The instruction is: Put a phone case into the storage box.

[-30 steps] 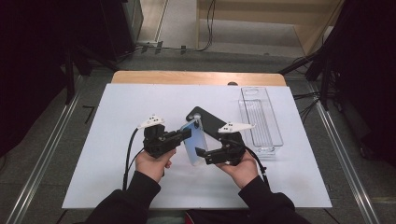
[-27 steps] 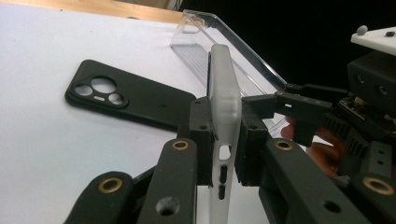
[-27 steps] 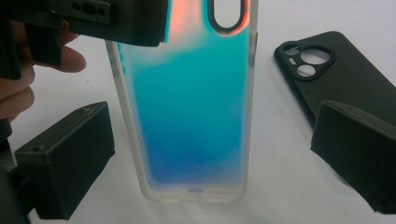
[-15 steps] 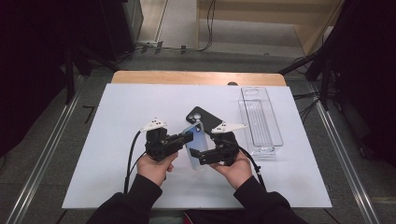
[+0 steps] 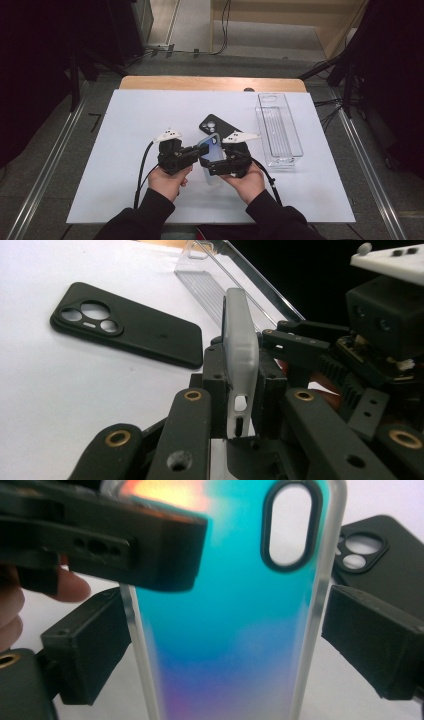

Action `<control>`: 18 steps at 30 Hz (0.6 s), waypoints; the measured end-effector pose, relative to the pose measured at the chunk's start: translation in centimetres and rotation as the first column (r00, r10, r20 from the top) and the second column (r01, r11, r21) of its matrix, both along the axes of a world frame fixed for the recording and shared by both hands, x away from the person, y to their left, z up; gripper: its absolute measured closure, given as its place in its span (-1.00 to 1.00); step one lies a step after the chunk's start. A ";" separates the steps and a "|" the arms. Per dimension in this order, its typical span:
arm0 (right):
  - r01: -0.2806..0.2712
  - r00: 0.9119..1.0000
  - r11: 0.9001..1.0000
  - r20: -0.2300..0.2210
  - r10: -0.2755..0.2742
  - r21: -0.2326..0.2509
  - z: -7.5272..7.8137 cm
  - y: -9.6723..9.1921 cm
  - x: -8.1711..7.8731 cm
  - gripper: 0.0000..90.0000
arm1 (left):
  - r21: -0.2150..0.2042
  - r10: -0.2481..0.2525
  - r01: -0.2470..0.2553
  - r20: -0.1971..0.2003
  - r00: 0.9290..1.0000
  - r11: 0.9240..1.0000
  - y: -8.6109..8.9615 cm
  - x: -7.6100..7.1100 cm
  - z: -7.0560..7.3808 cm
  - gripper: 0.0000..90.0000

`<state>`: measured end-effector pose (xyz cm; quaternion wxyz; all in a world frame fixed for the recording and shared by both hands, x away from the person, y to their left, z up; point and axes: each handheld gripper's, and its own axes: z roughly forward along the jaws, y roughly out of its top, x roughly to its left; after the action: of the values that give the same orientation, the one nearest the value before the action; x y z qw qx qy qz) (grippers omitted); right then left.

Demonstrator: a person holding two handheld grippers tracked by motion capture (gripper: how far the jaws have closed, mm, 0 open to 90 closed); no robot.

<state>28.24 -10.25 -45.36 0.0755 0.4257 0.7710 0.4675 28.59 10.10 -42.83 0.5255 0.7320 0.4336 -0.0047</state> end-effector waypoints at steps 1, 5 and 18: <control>0.004 1.000 1.000 0.005 -0.004 -0.001 0.0 0.0 0.0 -0.89 | -0.001 0.000 0.000 0.000 1.000 1.000 -0.1 0.0 0.0 0.79; -0.013 1.000 1.000 0.015 0.013 0.001 0.1 0.1 -0.2 -0.69 | 0.004 -0.001 0.001 -0.006 1.000 1.000 -0.1 0.0 -0.1 0.79; 0.002 1.000 1.000 0.032 -0.001 -0.024 0.3 0.0 -0.2 -0.67 | -0.033 -0.017 0.016 -0.014 1.000 0.999 0.2 0.0 0.3 0.58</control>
<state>28.01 -10.29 -45.06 0.0930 0.4178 0.7750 0.4648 28.55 10.35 -42.55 0.5342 0.7268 0.4312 -0.0213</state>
